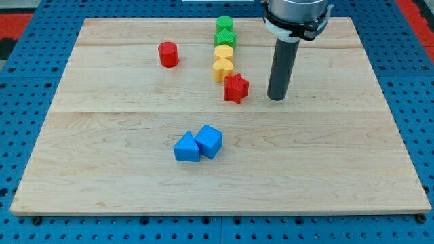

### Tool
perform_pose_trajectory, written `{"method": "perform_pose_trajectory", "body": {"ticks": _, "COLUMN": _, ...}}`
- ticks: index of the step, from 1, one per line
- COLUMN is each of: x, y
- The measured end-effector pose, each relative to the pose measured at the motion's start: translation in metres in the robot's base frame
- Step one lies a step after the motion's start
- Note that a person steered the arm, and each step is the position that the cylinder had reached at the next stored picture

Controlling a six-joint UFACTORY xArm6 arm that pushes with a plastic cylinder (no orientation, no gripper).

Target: Drag the red star to the bottom side of the yellow heart

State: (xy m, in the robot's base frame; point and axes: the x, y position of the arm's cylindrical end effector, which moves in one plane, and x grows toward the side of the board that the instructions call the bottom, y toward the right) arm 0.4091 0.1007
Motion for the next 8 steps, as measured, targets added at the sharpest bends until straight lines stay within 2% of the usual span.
{"method": "perform_pose_trajectory", "body": {"ticks": 8, "x": 0.000, "y": -0.068}}
